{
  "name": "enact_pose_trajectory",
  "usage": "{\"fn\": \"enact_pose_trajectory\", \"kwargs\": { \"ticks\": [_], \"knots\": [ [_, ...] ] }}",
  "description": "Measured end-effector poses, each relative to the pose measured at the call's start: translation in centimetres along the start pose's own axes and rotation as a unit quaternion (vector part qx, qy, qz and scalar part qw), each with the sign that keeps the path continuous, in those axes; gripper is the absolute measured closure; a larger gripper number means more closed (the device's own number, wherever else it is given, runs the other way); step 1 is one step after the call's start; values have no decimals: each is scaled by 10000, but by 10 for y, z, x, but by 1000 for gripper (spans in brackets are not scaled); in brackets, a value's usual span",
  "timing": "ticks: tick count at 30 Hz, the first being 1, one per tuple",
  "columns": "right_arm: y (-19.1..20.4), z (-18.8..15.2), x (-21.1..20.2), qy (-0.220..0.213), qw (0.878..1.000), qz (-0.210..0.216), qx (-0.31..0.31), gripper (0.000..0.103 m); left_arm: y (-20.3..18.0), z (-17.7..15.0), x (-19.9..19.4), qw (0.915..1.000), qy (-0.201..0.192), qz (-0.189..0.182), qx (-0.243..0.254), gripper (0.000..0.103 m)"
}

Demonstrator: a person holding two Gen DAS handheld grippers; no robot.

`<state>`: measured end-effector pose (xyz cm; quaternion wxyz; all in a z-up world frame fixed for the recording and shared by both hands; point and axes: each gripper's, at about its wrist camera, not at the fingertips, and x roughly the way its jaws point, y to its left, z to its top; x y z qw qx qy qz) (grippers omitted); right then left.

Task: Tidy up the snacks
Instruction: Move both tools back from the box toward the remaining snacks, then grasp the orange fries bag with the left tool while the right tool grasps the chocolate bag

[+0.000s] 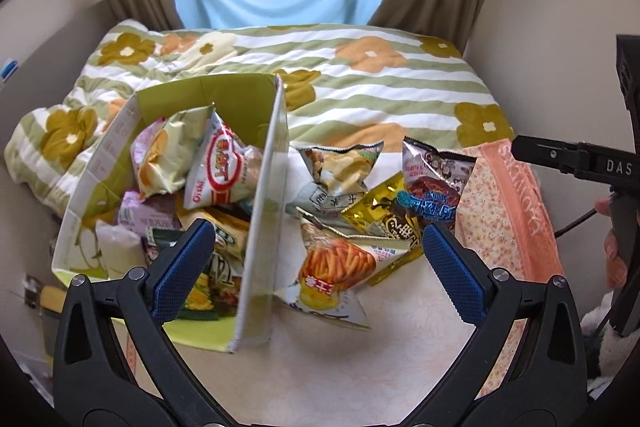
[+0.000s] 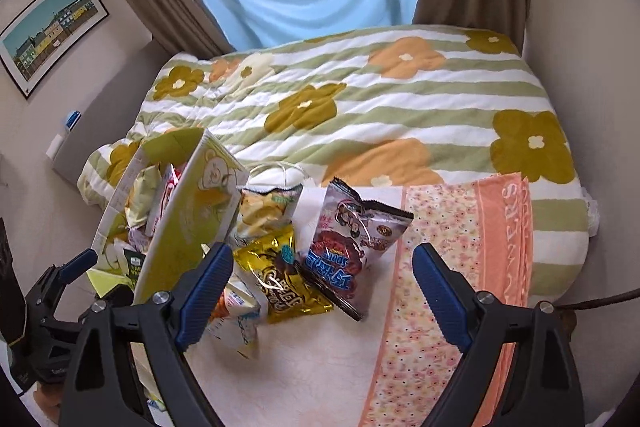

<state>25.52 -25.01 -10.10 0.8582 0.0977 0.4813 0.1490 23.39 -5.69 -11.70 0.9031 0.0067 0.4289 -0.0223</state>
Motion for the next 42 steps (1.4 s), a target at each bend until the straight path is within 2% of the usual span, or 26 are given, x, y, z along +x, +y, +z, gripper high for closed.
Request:
{"fn": "enact_pose_trajectory", "kwargs": {
  "ticks": [8, 16, 22, 25, 27, 30, 35, 36, 38, 40, 42],
  "knots": [
    [-29, -11, 51, 528, 9983, 265, 11, 14, -26, -24, 44, 9982, 448, 280, 284, 0],
    [-49, -25, 101, 734, 9960, 487, 176, 14, -39, -48, 98, 9930, 819, 658, 534, 3],
    [-54, -28, 125, 799, 9944, 655, 221, 14, -55, -56, 115, 9833, 781, 1173, 1151, 4],
    [-56, -27, 134, 826, 9936, 709, 286, 14, -62, -53, 123, 9796, 827, 1238, 1351, 15],
    [-56, -26, 137, 835, 9933, 738, 300, 14, -64, -53, 129, 9779, 907, 1242, 1416, 15],
    [-56, -24, 139, 841, 9934, 725, 287, 14, -55, -52, 141, 9806, 1172, 1125, 1098, 17],
    [-60, -25, 146, 869, 9932, 708, 315, 14, -43, -55, 156, 9814, 1448, 934, 842, 32],
    [-59, -25, 148, 877, 9931, 706, 325, 14, -40, -56, 158, 9817, 1488, 889, 792, 41],
    [-60, -24, 152, 892, 9929, 710, 349, 14, -36, -56, 159, 9825, 1519, 814, 713, 43],
    [-61, -23, 156, 907, 9924, 749, 374, 14, -33, -56, 160, 9835, 1528, 697, 673, 51],
    [-61, -23, 160, 917, 9915, 826, 413, 13, -31, -56, 160, 9835, 1538, 687, 666, 54]
  ]
}}
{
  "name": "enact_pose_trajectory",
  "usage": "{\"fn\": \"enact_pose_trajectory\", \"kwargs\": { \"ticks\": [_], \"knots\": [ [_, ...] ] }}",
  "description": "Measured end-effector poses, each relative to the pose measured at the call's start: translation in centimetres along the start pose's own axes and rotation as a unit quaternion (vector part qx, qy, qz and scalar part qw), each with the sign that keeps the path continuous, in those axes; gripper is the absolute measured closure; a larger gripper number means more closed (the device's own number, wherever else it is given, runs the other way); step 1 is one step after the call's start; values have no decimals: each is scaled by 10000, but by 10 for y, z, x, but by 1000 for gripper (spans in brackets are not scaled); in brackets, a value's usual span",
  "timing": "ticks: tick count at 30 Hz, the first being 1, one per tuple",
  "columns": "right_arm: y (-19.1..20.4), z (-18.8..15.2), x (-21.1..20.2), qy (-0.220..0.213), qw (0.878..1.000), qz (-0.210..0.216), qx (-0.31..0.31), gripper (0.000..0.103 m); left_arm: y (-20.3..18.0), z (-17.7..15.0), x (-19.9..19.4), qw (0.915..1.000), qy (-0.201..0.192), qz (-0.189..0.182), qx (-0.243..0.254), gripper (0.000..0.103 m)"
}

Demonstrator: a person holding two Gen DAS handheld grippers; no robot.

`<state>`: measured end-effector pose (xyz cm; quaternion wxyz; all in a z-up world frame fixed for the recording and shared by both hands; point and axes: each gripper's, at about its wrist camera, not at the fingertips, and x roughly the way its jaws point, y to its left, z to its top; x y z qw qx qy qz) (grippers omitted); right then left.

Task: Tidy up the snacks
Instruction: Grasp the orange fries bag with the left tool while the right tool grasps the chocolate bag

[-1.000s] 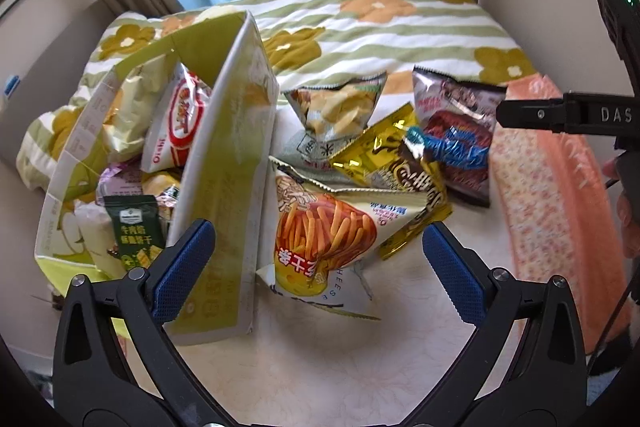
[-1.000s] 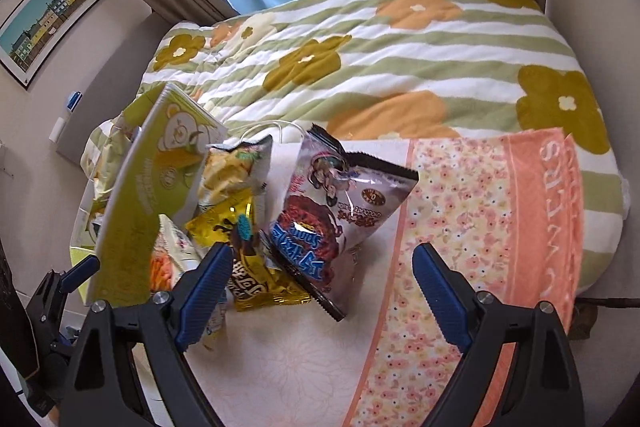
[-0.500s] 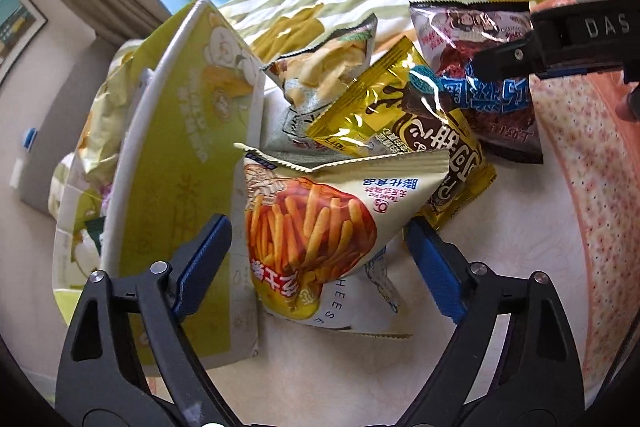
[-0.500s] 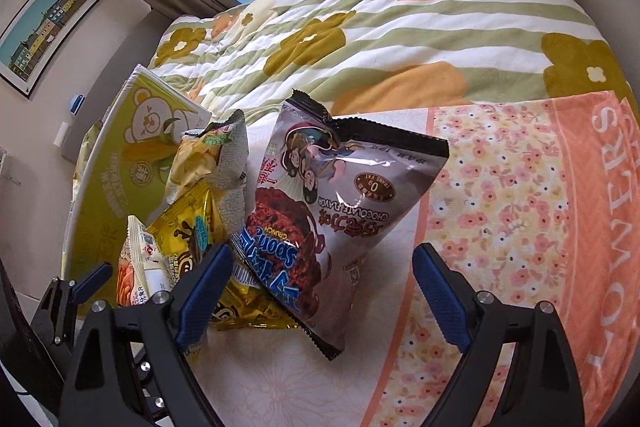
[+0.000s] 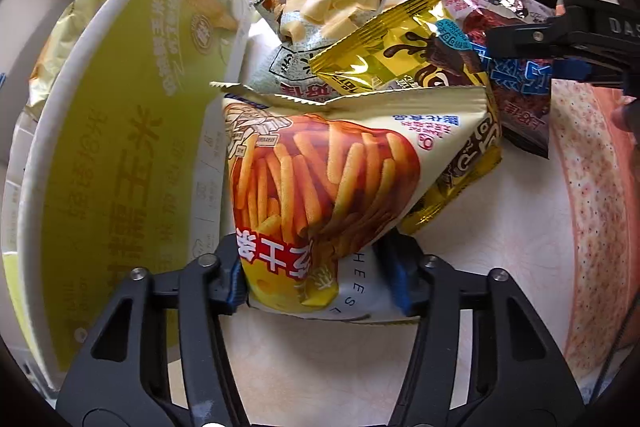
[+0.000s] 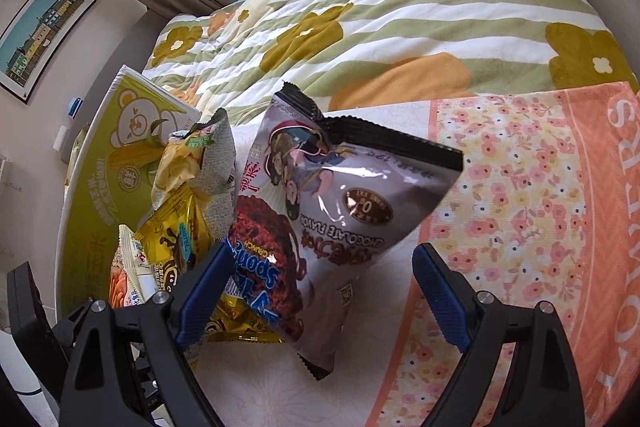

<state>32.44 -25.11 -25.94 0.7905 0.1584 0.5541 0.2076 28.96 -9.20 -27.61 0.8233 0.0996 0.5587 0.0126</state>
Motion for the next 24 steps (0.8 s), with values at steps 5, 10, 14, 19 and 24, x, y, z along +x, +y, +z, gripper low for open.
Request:
{"fn": "enact_pose_trajectory", "kwargs": {
  "ticks": [5, 10, 14, 19, 24],
  "knots": [
    [1, 2, 10, -4, 9997, 220, 76, 13, -1, -3, -1, 10000, -27, -75, 5, 56],
    [4, 3, 14, -34, 9997, 255, -13, 14, 1, -13, -7, 9999, -44, -136, -77, 57],
    [9, 0, 15, 18, 9990, 420, -182, 39, 0, -16, -11, 9998, -63, -143, -108, 57],
    [14, -6, 6, -106, 9993, 137, -331, 48, 2, -17, -18, 9998, -155, -115, -109, 57],
    [15, -13, -19, -272, 9989, -26, -393, 52, -1, -22, -35, 9995, -286, -87, -110, 57]
  ]
}}
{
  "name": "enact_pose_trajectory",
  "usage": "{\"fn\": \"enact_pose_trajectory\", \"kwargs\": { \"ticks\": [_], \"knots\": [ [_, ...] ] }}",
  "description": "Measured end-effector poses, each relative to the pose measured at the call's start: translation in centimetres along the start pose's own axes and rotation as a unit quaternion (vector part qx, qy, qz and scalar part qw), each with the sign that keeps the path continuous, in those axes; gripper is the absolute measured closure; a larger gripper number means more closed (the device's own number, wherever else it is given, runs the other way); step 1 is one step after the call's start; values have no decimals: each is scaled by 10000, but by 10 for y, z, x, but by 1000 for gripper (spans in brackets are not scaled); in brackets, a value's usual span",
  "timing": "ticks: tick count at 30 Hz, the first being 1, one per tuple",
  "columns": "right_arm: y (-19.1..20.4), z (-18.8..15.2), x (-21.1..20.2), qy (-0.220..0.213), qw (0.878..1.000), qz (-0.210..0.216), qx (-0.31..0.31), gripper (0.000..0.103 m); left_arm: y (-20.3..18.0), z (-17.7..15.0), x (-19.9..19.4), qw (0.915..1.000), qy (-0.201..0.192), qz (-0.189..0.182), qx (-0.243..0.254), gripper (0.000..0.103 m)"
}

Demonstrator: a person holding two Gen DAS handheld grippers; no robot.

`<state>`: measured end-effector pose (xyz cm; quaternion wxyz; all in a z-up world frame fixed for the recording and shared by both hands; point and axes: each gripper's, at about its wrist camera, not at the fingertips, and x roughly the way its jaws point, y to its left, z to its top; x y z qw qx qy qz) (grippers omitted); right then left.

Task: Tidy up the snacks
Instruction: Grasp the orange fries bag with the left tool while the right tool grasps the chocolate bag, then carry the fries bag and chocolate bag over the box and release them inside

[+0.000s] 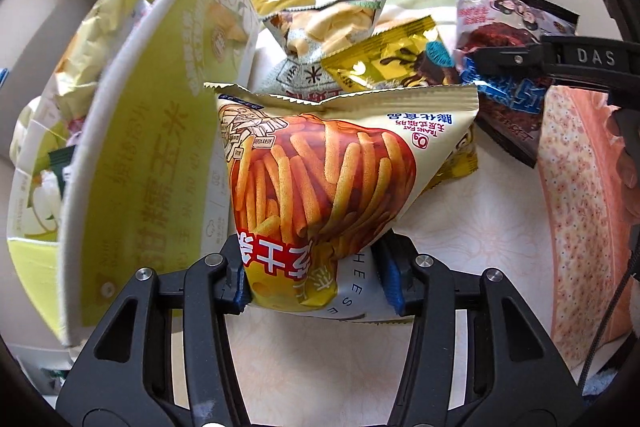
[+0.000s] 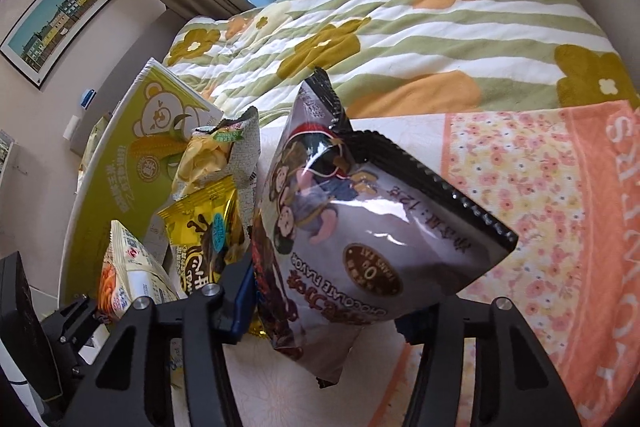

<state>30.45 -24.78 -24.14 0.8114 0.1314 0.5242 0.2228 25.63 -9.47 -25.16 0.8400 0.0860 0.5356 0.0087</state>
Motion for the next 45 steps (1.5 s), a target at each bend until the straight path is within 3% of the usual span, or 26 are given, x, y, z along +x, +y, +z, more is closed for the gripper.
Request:
{"fn": "enact_pose_trajectory", "kwargs": {
  "ticks": [14, 21, 27, 36, 45],
  "knots": [
    [27, -6, -97, -596, 9963, -448, -422, 53, -9, 12, -91, 9954, -953, 15, 71, 57],
    [57, 1, -133, -926, 9929, -325, -676, 53, 9, 27, -145, 9871, -1592, 142, -118, 57],
    [96, 9, -145, -1086, 9881, -114, -1081, 53, 46, 33, -173, 9802, -1912, 285, -418, 57],
    [180, 23, -128, -1202, 9796, 186, -1602, 53, 137, 39, -180, 9763, -2018, 233, -752, 57],
    [264, 30, -65, -901, 9838, 244, -1531, 53, 242, 38, -136, 9874, -1374, 10, -783, 57]
  ]
}}
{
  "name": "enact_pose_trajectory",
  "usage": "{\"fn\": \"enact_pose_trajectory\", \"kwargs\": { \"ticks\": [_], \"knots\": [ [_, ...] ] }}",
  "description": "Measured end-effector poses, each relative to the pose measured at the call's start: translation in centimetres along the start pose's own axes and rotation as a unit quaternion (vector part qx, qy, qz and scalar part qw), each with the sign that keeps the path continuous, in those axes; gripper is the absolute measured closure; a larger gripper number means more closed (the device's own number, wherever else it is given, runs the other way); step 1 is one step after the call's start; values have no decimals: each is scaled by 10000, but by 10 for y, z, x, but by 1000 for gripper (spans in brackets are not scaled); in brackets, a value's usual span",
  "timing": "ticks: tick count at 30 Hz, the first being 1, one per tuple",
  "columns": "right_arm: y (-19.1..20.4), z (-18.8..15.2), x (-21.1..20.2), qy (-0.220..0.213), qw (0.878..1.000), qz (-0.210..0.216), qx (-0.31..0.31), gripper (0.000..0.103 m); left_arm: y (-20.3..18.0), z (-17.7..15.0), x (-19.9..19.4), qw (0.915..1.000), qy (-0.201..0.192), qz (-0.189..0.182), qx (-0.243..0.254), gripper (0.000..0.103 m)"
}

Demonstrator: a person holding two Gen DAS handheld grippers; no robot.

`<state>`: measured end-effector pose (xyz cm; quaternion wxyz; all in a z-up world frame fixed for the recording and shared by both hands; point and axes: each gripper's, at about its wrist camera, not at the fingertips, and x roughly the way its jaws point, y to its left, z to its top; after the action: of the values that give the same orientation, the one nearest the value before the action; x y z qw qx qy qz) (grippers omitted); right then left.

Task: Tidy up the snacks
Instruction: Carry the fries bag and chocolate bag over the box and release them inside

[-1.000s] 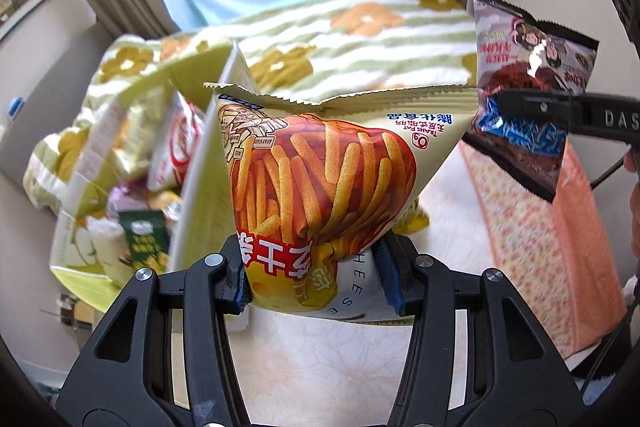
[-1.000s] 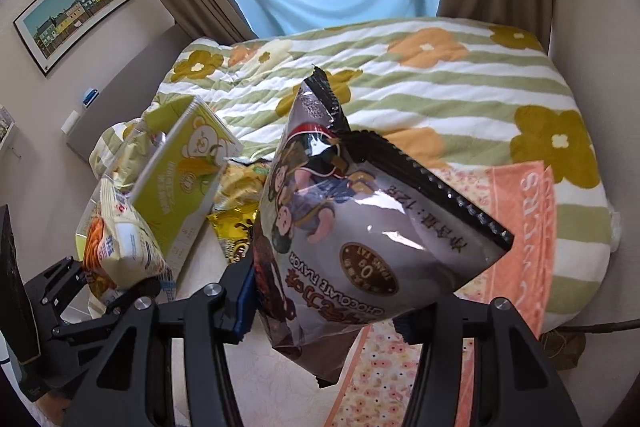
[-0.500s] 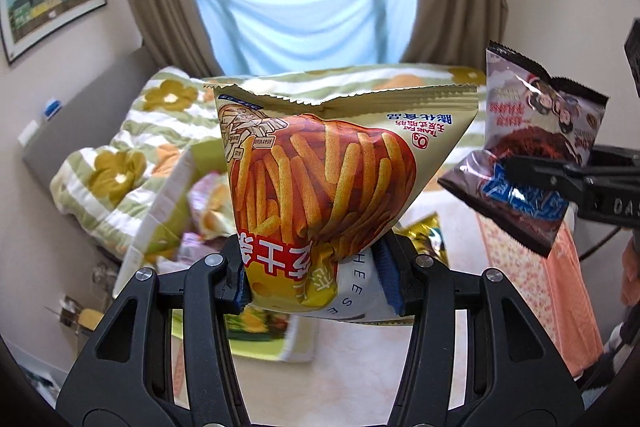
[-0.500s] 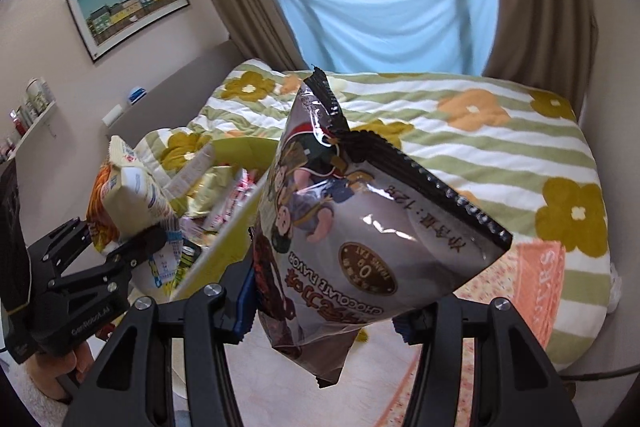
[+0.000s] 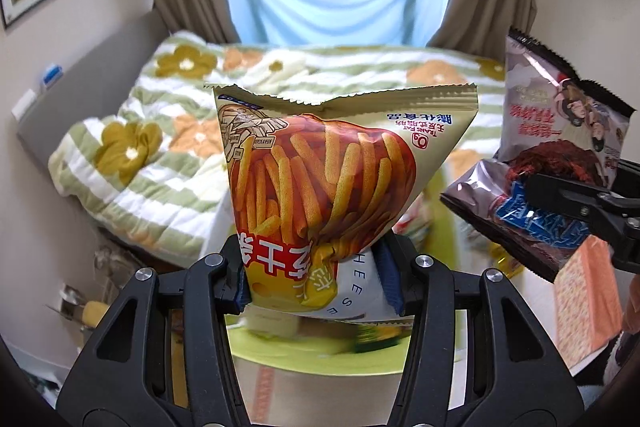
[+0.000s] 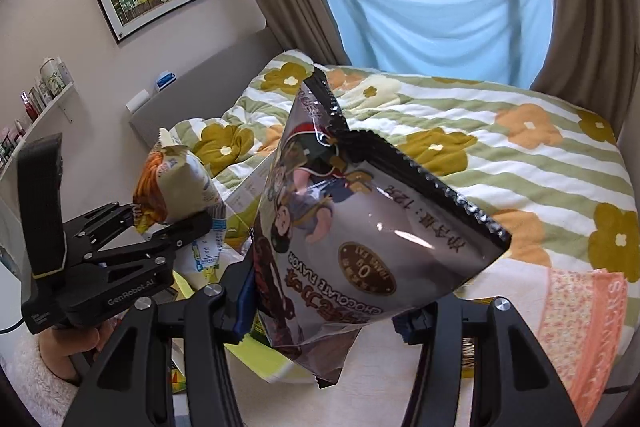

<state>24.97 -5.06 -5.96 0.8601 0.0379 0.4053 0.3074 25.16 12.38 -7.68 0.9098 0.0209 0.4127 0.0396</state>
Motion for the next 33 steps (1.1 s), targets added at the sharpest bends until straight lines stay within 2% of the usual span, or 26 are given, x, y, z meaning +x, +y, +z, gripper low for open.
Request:
{"fn": "enact_pose_trajectory", "kwargs": {
  "ticks": [6, 15, 17, 18, 19, 22, 24, 27, 33],
  "knots": [
    [35, -1, 39, 309, 9988, -198, 340, 53, 57, -10, 42, 9972, 618, -413, 119, 57],
    [53, -20, 56, 583, 9922, -705, 844, 53, 74, -24, 72, 9875, 1060, -1077, 446, 54],
    [54, -23, 56, 634, 9908, -788, 899, 53, 78, -25, 73, 9861, 1098, -1168, 426, 37],
    [55, -24, 55, 644, 9903, -806, 928, 53, 77, -25, 72, 9862, 1084, -1178, 418, 9],
    [56, -24, 55, 650, 9901, -812, 942, 53, 78, -24, 68, 9873, 1006, -1166, 394, 0],
    [57, -23, 54, 685, 9904, -818, 873, 53, 82, -22, 55, 9893, 795, -1197, 248, 0],
    [55, -24, 53, 699, 9911, -806, 797, 53, 86, -21, 49, 9913, 744, -1079, 149, 0],
    [54, -25, 51, 690, 9936, -588, 667, 53, 93, -20, 39, 9929, 660, -986, 2, 0],
    [65, -27, 66, 1046, 9934, -369, 307, 53, 105, -17, 35, 9950, 564, -812, -149, 0]
  ]
}}
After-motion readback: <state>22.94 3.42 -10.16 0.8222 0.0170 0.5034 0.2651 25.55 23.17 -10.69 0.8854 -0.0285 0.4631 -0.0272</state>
